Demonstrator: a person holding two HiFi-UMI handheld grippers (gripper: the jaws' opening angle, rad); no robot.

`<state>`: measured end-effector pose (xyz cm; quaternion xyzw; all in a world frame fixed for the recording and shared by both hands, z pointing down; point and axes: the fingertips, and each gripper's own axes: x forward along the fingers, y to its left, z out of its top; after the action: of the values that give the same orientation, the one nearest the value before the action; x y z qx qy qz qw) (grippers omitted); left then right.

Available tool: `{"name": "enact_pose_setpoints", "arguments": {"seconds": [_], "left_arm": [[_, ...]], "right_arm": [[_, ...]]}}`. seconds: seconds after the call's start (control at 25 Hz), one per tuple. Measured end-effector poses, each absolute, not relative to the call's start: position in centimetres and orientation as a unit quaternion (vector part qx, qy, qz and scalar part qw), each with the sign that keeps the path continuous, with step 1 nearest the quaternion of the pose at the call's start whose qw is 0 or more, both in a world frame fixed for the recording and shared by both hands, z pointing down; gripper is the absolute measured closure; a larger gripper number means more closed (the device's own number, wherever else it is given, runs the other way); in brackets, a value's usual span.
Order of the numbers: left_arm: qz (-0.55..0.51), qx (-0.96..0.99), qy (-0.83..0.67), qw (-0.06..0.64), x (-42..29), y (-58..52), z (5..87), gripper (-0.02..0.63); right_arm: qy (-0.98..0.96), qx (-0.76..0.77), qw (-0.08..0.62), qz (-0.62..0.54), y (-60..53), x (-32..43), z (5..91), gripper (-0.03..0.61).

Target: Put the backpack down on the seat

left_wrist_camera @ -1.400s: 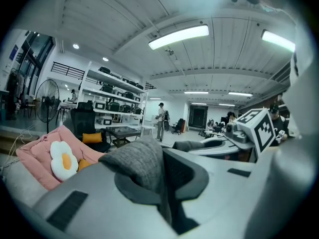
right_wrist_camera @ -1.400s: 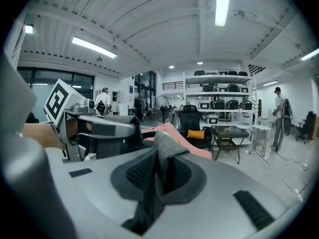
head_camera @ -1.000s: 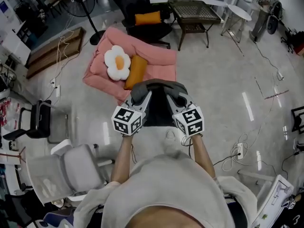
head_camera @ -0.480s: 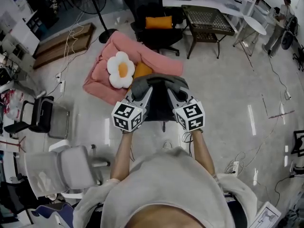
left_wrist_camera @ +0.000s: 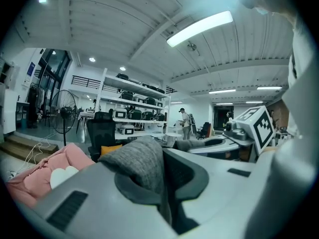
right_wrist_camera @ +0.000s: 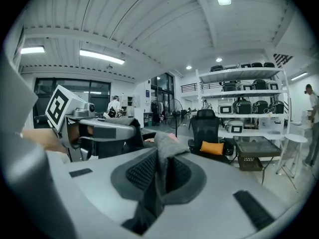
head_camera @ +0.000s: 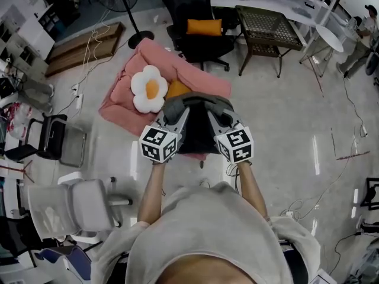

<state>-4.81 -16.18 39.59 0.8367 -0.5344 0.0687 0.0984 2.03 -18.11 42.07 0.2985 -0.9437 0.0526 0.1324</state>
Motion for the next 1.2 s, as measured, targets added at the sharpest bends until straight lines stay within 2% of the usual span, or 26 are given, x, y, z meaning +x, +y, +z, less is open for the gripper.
{"name": "enact_pose_setpoints", "arguments": {"seconds": [0.72, 1.2], "left_arm": [[0.081, 0.845, -0.515, 0.119, -5.5, -23.5, 42.6, 0.586], [0.085, 0.874, -0.46, 0.13, -8.8, -31.2, 43.8, 0.586]], "right_arm": [[-0.936, 0.314, 0.136, 0.08, -25.6, 1.3, 45.0, 0.549], [-0.912, 0.371, 0.147, 0.095, -32.4, -1.6, 46.0, 0.549]]}}
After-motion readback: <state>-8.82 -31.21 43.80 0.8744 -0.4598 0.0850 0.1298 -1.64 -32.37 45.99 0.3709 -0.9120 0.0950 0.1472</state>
